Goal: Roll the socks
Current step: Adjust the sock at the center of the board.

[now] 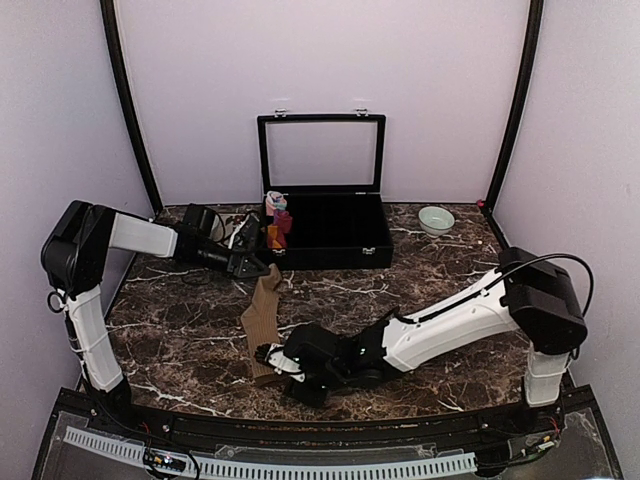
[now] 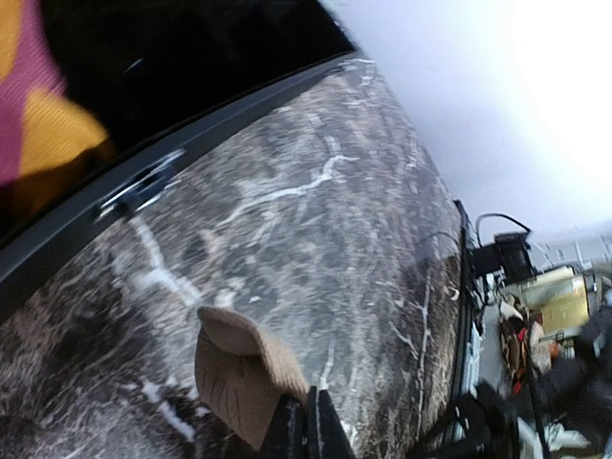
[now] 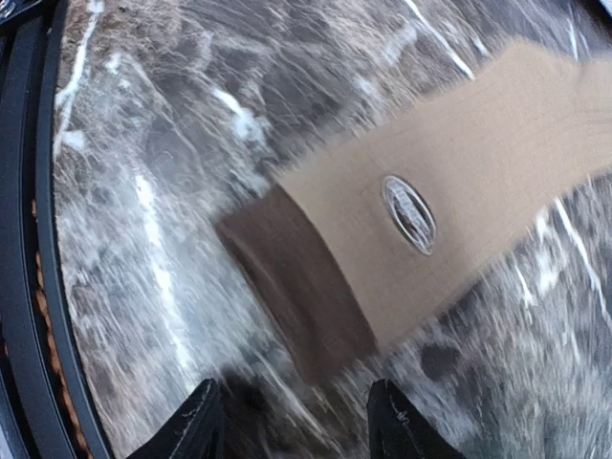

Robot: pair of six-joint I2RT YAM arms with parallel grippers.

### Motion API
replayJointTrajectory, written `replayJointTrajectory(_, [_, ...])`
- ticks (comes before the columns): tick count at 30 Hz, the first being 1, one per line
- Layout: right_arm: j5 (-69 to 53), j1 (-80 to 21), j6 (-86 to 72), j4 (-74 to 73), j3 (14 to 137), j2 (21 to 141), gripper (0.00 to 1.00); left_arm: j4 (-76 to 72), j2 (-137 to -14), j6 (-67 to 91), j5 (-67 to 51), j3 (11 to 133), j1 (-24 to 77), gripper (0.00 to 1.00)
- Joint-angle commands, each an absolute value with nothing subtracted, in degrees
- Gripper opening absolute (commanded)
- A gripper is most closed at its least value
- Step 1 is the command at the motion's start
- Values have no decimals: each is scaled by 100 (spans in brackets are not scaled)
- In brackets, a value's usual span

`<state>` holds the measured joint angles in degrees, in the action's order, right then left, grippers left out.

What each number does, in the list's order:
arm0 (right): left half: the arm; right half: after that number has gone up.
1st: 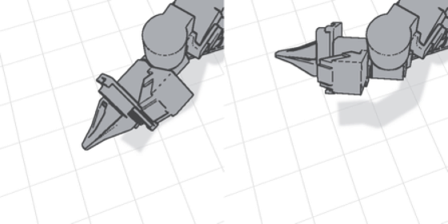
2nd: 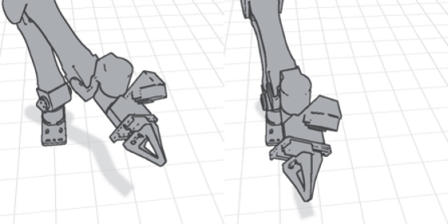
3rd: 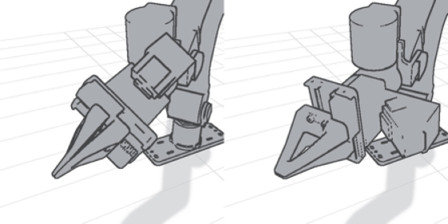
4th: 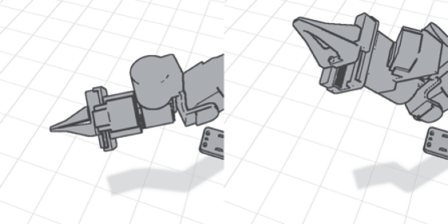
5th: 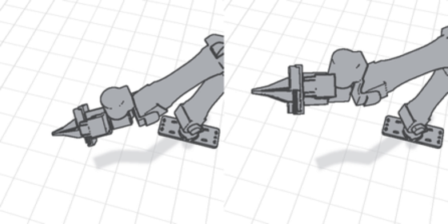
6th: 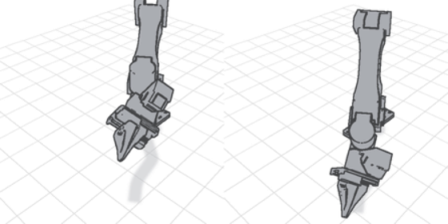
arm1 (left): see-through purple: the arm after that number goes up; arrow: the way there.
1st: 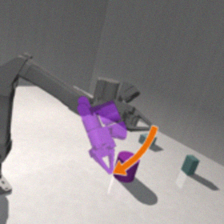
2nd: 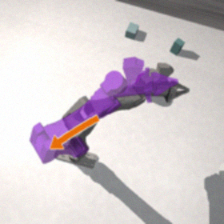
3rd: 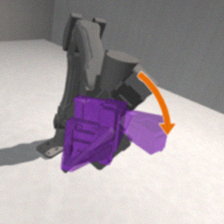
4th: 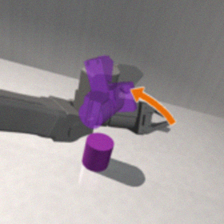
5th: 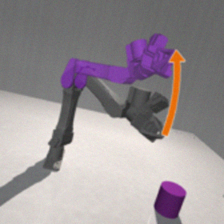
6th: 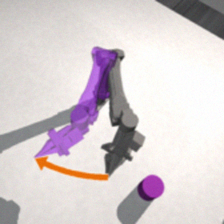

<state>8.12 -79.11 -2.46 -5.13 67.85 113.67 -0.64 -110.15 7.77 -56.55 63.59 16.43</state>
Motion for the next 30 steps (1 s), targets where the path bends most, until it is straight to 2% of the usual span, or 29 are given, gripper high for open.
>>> replayJointTrajectory(1, [-17, -7351, -1340, 582, 5957, 10665, 51, -346, -10423, 52, -6439, 6249, 1717, 0])
replayJointTrajectory(6, [-238, -6993, -2203, 1607, 5415, 10548, 51, -717, -10564, -123, -6602, 6400, 1777, 0])
replayJointTrajectory(9, [-201, -6967, -2170, 1586, 5728, 10790, 51, -142, -10928, -692, -6372, 6899, 1879, 0])
replayJointTrajectory(18, [-330, -6809, -2087, 1594, 6491, 11536, 51, 519, -11129, -1485, -5101, 7583, 1962, 12])
replayJointTrajectory(20, [-362, -6770, -2085, 1622, 6563, 11618, 51, 710, -11118, -1599, -4892, 7697, 1979, 25])
replayJointTrajectory(21, [-360, -6748, -2083, 1635, 6565, 11645, 51, 804, -11106, -1651, -4762, 7744, 1988, 36])
replayJointTrajectory(22, [-377, -6723, -2090, 1646, 6565, 11664, 51, 867, -11056, -1684, -4643, 7765, 1984, 59])
replayJointTrajectory(23, [-401, -6698, -2100, 1648, 6568, 11695, 51, 914, -10997, -1699, -4465, 7761, 1986, 73])
replayJointTrajectory(24, [-408, -6679, -2104, 1614, 6727, 11725, 51, 991, -10909, -1711, -4330, 7753, 1982, 81])
replayJointTrajectory(30, [-521, -6638, -1884, 1465, 6794, 11604, 51, 2046, -10050, -2287, -3988, 7586, 1872, 89])
